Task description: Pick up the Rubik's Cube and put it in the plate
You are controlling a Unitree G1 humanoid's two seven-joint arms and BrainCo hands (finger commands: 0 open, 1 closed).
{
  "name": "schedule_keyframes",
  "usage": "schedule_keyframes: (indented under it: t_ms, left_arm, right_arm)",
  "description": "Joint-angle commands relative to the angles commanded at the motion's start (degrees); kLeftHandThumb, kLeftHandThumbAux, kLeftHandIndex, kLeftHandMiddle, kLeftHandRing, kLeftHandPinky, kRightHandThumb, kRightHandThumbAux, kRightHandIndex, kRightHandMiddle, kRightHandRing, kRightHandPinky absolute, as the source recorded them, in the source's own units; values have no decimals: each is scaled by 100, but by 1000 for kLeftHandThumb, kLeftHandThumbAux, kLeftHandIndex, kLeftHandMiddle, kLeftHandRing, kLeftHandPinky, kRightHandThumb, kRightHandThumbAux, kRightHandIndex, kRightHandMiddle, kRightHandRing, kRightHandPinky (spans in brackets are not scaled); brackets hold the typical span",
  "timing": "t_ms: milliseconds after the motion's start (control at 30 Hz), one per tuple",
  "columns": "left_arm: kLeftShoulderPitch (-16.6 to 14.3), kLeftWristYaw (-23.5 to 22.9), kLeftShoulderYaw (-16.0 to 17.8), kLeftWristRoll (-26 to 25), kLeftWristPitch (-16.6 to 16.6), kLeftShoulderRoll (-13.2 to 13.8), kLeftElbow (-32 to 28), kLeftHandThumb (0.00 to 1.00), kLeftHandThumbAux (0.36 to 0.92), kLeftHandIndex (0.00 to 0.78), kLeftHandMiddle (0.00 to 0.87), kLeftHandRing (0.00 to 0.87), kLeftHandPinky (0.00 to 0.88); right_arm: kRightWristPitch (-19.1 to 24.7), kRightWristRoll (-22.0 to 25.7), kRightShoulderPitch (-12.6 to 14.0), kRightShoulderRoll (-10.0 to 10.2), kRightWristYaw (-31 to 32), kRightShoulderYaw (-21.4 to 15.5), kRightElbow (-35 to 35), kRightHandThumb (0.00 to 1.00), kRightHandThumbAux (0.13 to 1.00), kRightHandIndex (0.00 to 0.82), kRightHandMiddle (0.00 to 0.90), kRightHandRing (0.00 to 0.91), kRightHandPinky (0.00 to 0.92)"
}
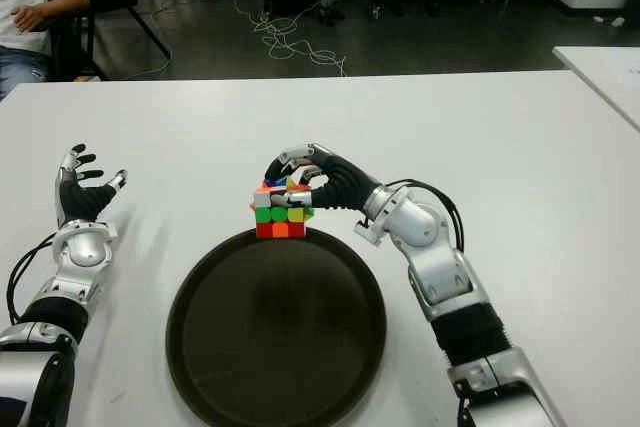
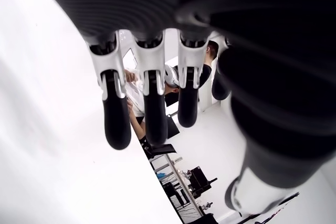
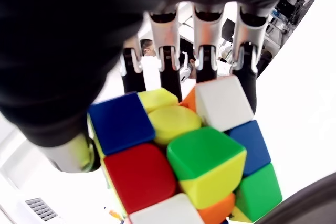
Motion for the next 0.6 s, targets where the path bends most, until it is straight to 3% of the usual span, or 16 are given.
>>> schedule_keyframes:
  t_ms: [167,333,600]
  left_arm:
    - [4,-13,4,-1,5,0,-14,125,777,129,240,298,389]
    - [5,37,-28,49,8,13,-22,140,781,129,232,313,455]
    - [7,30,-44,68,24,10,-48,156,797,130,247,334,484]
  right_arm:
    - [115,125,64,-27,147,-10,-101,695,721,439,802,808,795]
    - [266,294,161,-72,351,-48,-351,697,720,439,803,806,788]
    - [242,778,248,-126,792,-88,-695,697,718,440,808,809,794]
